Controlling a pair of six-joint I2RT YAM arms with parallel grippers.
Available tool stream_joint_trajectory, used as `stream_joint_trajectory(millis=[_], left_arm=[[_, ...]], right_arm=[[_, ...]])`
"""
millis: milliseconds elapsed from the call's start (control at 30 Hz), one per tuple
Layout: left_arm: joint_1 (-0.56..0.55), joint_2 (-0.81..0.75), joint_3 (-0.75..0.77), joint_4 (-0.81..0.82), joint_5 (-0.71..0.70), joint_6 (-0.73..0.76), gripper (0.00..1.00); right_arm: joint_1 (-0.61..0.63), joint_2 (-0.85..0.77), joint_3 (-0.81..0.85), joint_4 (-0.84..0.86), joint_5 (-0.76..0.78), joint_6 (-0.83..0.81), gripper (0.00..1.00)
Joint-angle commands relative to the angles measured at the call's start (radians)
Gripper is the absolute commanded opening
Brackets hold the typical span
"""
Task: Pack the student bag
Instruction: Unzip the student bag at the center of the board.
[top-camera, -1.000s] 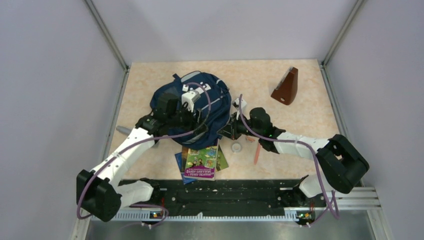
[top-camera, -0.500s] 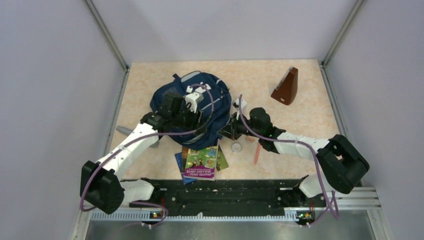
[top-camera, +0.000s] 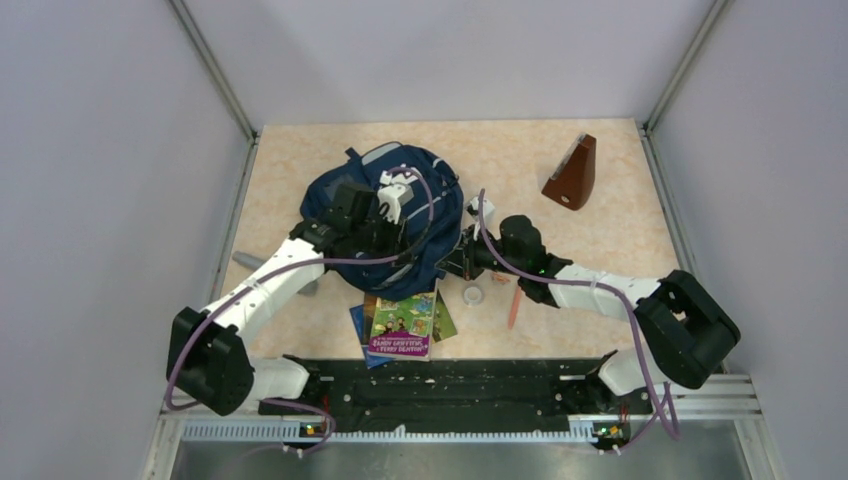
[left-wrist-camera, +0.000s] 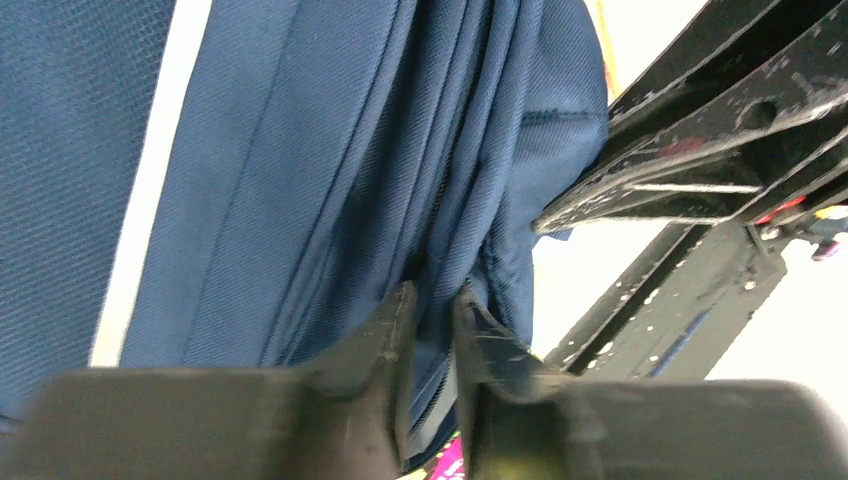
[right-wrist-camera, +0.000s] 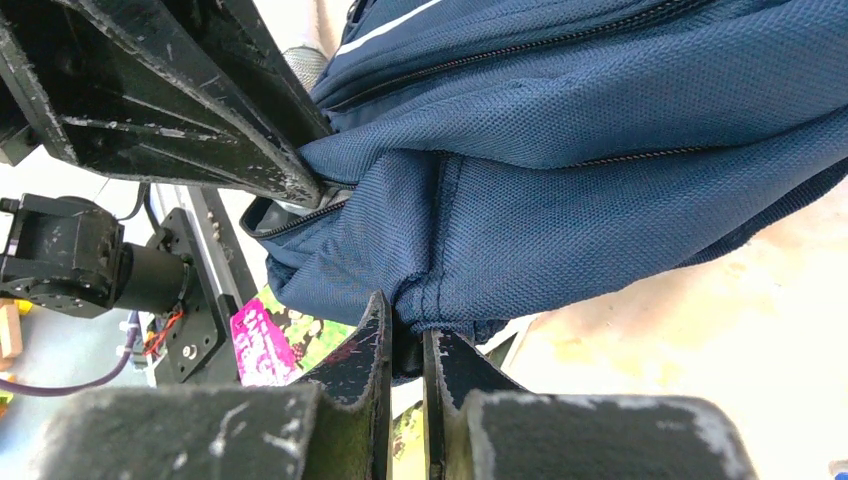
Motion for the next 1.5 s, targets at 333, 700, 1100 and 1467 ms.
stream_joint_trajectory(millis=[333,700,1100,1467], left_arm=[[-0.018,-0.195,0.114,0.138,-0.345,-0.035,0.00],[-0.018,-0.248,0.158,0.127,-0.398,0.000,0.00],[0.021,-0.207,0.141,0.168,-0.465,-0.055,0.00],[0.139,-0.165,0.116,0.235,-0.398,-0.182,0.00]], right_arm=[[-0.099,-0.097,0.076,-0.140,0.183,-0.004,0.00],[-0.209,0.201,0.387,-0.284,0.345,-0.075,0.00],[-0.250,0.423,0.643,-0.324,0.361,-0.141,0.27],[-0.251,0.156,0.454,-0.397,0.435,-0.160,0.82]])
